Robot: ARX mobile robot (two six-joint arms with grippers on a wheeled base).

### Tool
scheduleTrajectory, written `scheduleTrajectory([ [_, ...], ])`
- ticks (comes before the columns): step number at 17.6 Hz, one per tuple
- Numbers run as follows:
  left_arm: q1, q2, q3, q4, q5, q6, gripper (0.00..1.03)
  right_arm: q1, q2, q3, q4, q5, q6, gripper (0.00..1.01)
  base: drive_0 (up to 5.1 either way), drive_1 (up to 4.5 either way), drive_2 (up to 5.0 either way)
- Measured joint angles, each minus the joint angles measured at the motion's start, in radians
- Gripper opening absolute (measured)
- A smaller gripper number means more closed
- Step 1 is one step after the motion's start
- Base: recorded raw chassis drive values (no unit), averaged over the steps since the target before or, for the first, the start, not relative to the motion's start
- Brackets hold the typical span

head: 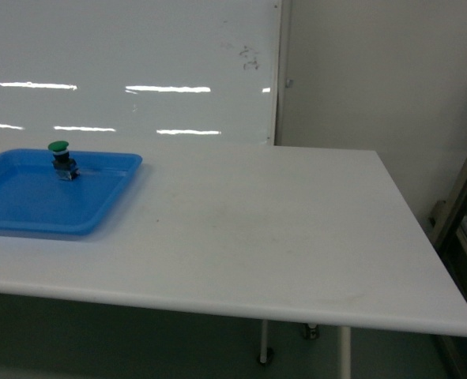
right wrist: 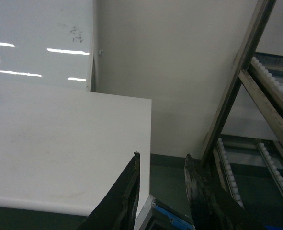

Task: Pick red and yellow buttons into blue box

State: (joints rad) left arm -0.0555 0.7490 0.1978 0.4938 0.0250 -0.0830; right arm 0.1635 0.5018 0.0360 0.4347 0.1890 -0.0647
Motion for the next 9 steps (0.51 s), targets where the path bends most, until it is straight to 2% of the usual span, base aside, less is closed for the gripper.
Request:
scheduleTrajectory([
  [7, 0.000, 0.002, 0.000, -0.004, 0.000, 0.000, 0.32, 0.000, 0.000, 0.000, -0.001, 0.000, 0.000, 0.27, 5.0, -2.32, -2.3],
  [9, 0.000, 0.002, 0.000, 0.000, 0.000, 0.000, 0.32, 0.000, 0.000, 0.000, -0.001, 0.000, 0.000, 0.27, 4.7, -3.78, -1.0],
])
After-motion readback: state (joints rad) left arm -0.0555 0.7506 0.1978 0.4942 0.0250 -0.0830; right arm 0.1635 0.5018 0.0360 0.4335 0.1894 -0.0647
